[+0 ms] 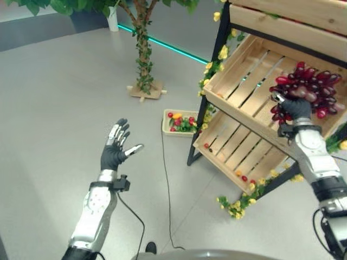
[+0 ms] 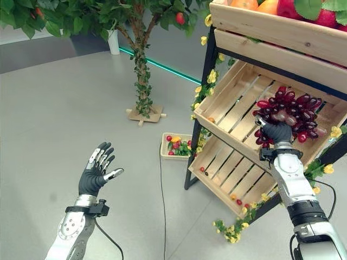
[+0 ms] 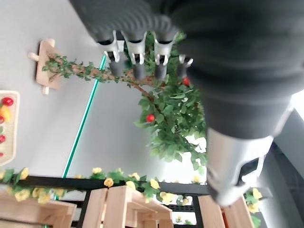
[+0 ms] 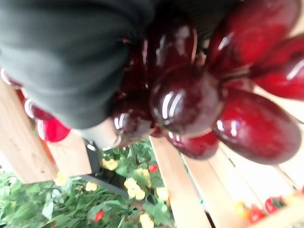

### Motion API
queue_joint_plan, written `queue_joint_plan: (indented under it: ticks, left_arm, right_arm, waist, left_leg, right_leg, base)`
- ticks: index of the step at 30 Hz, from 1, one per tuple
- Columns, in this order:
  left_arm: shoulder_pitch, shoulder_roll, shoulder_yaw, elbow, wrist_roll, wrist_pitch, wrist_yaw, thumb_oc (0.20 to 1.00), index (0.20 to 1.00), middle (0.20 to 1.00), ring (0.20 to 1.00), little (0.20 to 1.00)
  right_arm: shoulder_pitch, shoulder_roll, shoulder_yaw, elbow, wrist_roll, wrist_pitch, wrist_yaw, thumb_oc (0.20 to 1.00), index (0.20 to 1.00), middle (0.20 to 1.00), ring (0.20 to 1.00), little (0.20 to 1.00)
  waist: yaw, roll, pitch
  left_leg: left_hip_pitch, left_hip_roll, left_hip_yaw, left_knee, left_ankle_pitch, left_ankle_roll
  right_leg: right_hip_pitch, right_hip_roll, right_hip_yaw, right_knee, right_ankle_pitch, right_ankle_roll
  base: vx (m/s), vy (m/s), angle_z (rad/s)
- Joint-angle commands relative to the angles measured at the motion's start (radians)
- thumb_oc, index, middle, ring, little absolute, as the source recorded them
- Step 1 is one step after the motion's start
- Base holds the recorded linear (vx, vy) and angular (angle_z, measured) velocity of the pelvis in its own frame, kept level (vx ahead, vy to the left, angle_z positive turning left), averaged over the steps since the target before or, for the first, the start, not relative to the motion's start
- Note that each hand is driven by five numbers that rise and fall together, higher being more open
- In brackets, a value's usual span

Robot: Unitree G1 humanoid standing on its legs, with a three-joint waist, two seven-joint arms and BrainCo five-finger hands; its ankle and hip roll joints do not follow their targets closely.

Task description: Pick up the fruits from the basket on one side to the basket on the other side

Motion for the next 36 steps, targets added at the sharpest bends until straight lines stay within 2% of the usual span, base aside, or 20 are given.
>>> queue_joint_plan:
  ticks: [1, 7, 14, 27, 31, 36]
  left_arm:
    - [-0.013, 0.041, -0.031, -0.058, -0.039, -0.048, -0.012, 1.0, 1.0, 1.0, 1.0, 1.0]
    - [-0.02, 0.043, -0.05, -0.07, -0.05, -0.049, -0.014, 1.0, 1.0, 1.0, 1.0, 1.0]
    - [-0.034, 0.049, -0.061, -0.086, -0.049, -0.052, -0.015, 1.0, 1.0, 1.0, 1.0, 1.0]
    - [-0.067, 0.068, -0.08, -0.112, -0.065, -0.067, -0.016, 1.0, 1.0, 1.0, 1.0, 1.0]
    - [-0.075, 0.077, -0.09, -0.121, -0.068, -0.067, -0.018, 1.0, 1.0, 1.0, 1.0, 1.0]
    - [-0.097, 0.101, -0.098, -0.135, -0.071, -0.075, -0.021, 1.0, 1.0, 1.0, 1.0, 1.0]
  right_arm:
    - [-0.165, -0.066, 0.025, 0.045, 0.014, -0.048, -0.031, 0.2, 0.2, 0.2, 0.2, 0.2]
    - [-0.262, -0.083, 0.081, 0.232, 0.016, -0.025, -0.026, 0.2, 0.2, 0.2, 0.2, 0.2]
    - [-0.305, -0.06, 0.122, 0.375, -0.004, 0.0, -0.018, 0.2, 0.2, 0.2, 0.2, 0.2]
    - [-0.376, -0.025, 0.114, 0.577, 0.116, 0.005, -0.002, 0.2, 0.2, 0.2, 0.2, 0.2]
    - [-0.413, -0.036, 0.123, 0.635, 0.124, 0.014, -0.001, 0.2, 0.2, 0.2, 0.2, 0.2]
    - [-0.491, -0.091, 0.161, 0.674, 0.109, 0.029, -0.002, 0.2, 0.2, 0.2, 0.2, 0.2]
  waist:
    - [0.038, -0.026, -0.055]
    - [0.04, -0.022, -0.05]
    - [0.037, -0.009, -0.039]
    - [0.052, 0.016, 0.006]
    - [0.056, 0.026, 0.014]
    - [0.056, 0.049, 0.042]
  left_leg:
    - [0.037, 0.039, 0.0, 0.03, -0.092, -0.037]
    - [0.037, 0.043, -0.002, 0.018, -0.088, -0.041]
    - [0.033, 0.043, -0.008, 0.016, -0.088, -0.042]
    - [-0.002, 0.04, -0.017, 0.013, -0.078, -0.046]
    - [-0.013, 0.039, -0.021, 0.011, -0.075, -0.047]
    - [-0.044, 0.032, -0.029, 0.009, -0.062, -0.05]
  right_leg:
    - [-0.096, 0.009, -0.017, 0.004, 0.074, 0.039]
    - [-0.1, 0.01, -0.021, 0.004, 0.076, 0.041]
    - [-0.107, 0.009, -0.024, 0.004, 0.075, 0.043]
    - [-0.146, 0.005, -0.031, 0.004, 0.083, 0.047]
    - [-0.156, 0.001, -0.035, 0.004, 0.085, 0.05]
    - [-0.188, -0.004, -0.039, 0.004, 0.094, 0.053]
  base:
    - [0.0, 0.0, 0.0]
    - [0.0, 0.001, 0.01]
    - [0.0, 0.001, 0.05]
    - [-0.02, -0.001, 0.0]
    - [0.0, 0.0, 0.0]
    - [-0.06, 0.007, 0.0]
